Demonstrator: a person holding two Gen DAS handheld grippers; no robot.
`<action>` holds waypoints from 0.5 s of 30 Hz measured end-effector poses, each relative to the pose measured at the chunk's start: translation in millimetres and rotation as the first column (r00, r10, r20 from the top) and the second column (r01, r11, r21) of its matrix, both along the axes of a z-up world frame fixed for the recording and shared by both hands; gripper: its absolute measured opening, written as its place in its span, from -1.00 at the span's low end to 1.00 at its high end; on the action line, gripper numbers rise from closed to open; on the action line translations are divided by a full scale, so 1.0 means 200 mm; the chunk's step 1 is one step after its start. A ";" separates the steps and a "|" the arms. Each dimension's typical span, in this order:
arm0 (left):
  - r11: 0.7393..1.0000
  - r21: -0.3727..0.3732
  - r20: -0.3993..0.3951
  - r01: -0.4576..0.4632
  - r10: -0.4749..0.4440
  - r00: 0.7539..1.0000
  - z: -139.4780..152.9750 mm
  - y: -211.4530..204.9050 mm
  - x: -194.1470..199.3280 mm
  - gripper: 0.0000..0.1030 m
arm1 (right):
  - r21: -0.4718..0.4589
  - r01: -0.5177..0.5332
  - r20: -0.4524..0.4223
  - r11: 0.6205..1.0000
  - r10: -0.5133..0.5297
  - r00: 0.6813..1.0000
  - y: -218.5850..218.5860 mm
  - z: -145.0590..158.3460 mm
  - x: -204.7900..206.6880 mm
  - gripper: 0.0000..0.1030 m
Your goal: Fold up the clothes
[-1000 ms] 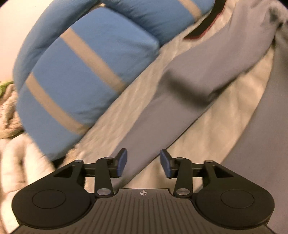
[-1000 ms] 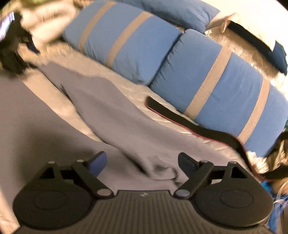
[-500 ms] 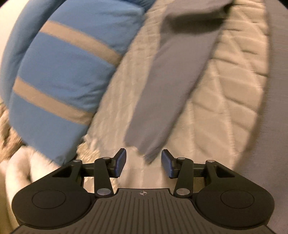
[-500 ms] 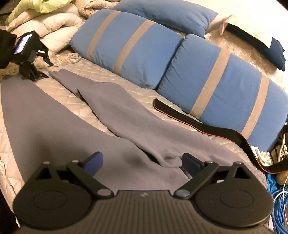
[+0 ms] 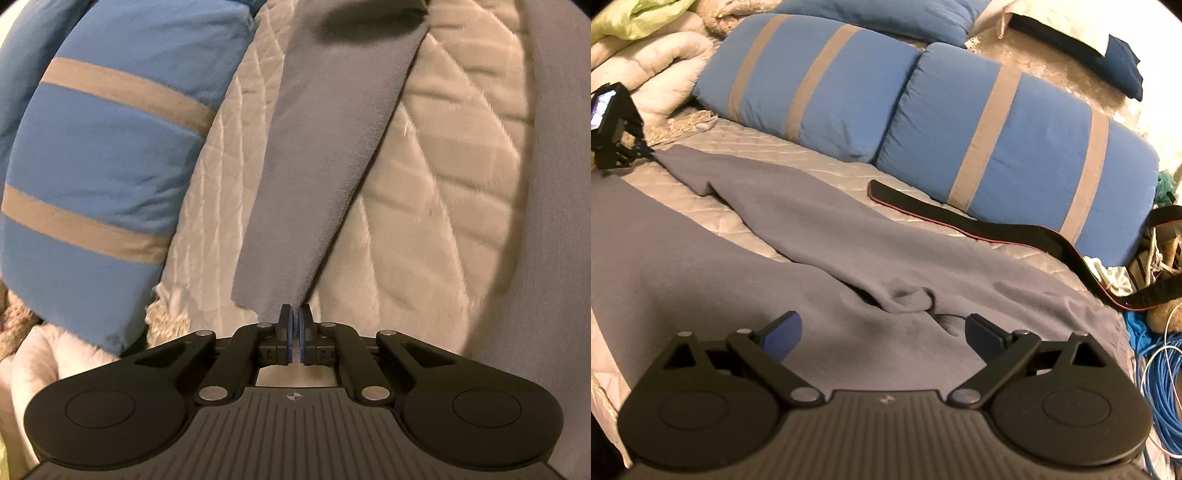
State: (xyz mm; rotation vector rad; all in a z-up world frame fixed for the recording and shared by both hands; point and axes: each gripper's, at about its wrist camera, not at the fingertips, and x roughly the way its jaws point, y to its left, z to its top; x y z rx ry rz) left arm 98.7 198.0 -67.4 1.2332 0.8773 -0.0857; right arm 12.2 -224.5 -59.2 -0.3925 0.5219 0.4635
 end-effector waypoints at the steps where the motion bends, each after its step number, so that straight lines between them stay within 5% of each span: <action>1: 1.000 0.007 0.006 -0.008 0.008 1.000 0.00 0.02 0.00 -0.94 | 0.002 0.001 -0.001 1.000 -0.001 1.000 -0.01 0.00 0.00 0.93; 15: 0.996 0.026 0.017 -0.086 0.086 0.996 0.04 0.07 -0.01 -0.83 | -0.021 -0.026 0.020 0.999 0.027 0.999 -0.05 0.04 -0.07 0.95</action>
